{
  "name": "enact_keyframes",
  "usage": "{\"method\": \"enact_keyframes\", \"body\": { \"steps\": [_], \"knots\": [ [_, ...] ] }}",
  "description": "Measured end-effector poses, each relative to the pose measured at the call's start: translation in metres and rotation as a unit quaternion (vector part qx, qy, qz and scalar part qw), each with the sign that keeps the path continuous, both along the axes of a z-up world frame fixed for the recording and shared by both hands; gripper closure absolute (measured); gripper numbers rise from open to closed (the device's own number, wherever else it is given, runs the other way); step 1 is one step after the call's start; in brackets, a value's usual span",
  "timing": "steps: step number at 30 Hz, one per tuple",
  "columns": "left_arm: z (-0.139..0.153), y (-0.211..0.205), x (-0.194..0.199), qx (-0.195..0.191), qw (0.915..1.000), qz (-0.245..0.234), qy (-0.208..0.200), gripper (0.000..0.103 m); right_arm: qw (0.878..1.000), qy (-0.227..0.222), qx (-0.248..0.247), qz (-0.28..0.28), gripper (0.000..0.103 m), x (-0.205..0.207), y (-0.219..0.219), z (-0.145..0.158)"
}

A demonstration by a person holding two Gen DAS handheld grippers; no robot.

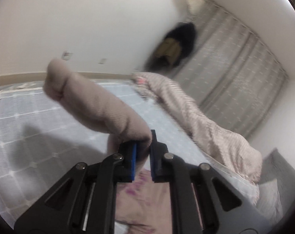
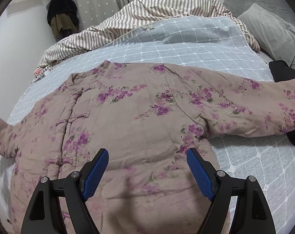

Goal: Fold large clothes

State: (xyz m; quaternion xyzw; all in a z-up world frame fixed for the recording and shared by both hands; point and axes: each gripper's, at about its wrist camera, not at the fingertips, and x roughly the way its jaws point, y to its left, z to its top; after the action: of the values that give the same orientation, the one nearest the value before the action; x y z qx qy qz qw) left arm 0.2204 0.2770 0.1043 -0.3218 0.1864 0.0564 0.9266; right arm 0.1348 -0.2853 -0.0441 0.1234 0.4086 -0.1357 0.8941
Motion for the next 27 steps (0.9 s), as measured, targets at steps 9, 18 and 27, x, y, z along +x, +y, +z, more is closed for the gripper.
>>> {"method": "enact_keyframes", "body": {
  "steps": [9, 18, 27],
  "knots": [
    [0.032, -0.163, 0.013, 0.021, 0.9831, -0.178, -0.036, 0.091, 1.000, -0.005, 0.009, -0.002, 0.019, -0.003, -0.005, 0.002],
    [-0.052, -0.306, 0.003, 0.059, 0.9279, -0.365, 0.046, 0.090, 0.999, -0.011, 0.030, -0.015, 0.019, -0.008, -0.020, 0.001],
    [-0.130, -0.355, -0.026, 0.201, 0.8231, -0.507, 0.160, 0.064, 0.994, -0.022, 0.111, 0.000, 0.019, -0.004, -0.033, -0.015]
  ]
}}
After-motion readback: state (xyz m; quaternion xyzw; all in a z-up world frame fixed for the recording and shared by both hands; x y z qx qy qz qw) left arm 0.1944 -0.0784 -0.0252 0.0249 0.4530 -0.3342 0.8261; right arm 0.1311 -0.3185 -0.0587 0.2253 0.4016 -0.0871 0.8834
